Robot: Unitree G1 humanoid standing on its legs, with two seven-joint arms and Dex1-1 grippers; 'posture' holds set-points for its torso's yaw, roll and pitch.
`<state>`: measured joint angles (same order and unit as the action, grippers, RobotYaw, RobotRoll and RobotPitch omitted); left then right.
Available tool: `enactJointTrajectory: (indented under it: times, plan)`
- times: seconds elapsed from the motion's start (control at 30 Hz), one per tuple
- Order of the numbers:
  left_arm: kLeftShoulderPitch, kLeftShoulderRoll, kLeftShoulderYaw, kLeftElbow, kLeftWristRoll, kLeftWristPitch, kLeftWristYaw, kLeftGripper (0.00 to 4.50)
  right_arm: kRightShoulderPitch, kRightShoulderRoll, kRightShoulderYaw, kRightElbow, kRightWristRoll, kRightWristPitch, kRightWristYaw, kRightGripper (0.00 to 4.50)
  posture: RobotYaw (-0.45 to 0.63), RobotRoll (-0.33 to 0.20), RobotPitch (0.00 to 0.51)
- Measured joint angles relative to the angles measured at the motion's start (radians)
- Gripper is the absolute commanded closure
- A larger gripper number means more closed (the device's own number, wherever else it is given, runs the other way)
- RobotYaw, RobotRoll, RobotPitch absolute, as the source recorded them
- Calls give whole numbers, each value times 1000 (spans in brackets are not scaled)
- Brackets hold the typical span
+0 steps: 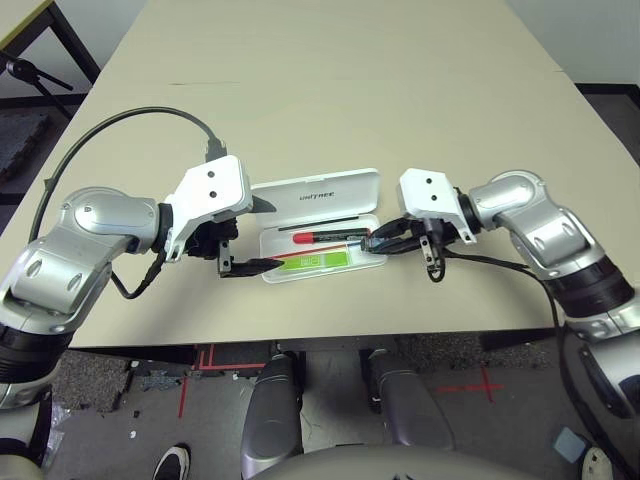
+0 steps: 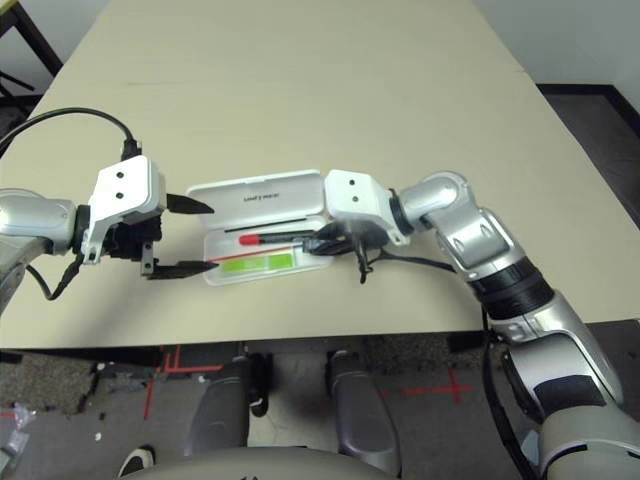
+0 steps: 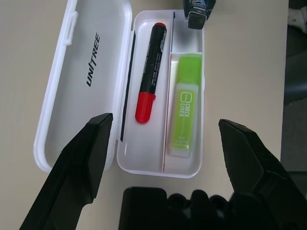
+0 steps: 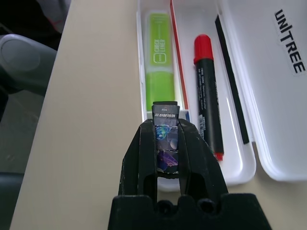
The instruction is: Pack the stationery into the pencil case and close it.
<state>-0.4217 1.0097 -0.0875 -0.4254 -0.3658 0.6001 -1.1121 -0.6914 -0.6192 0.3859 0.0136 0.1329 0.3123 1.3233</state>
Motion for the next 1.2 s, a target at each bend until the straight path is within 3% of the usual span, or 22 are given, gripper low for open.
enactJointTrajectory:
  times: [0.33, 0.37, 0.47, 0.63, 0.8, 1.17, 1.2]
  plan:
    - [17, 0, 0, -1, 8, 0, 7, 0, -7, -1, -11, 31, -27, -13, -5, 143, -8, 0, 180]
    - [17, 0, 0, 0, 9, 0, 8, 0, -8, -6, -23, 34, -20, -1, -6, 26, -8, 0, 180]
    - [23, 0, 2, 2, 12, -1, 10, 0, -8, -45, -90, 51, 33, 72, 0, 26, -6, 0, 179]
    - [56, 18, 12, 10, 18, -7, 11, 0, 14, -186, -226, 130, 122, 160, 60, 26, -1, 0, 179]
    - [85, 30, 40, 13, 19, -16, 12, 0, 83, -284, -297, 140, 210, 230, 141, 26, 4, 0, 177]
    - [125, 42, 72, 61, 46, -32, 21, 0, 149, -334, -349, 101, 283, 298, 153, 26, 2, 0, 172]
    - [128, 44, 72, 67, 52, -34, 21, 184, 151, -328, -349, 101, 283, 298, 147, 5, 2, 0, 172]
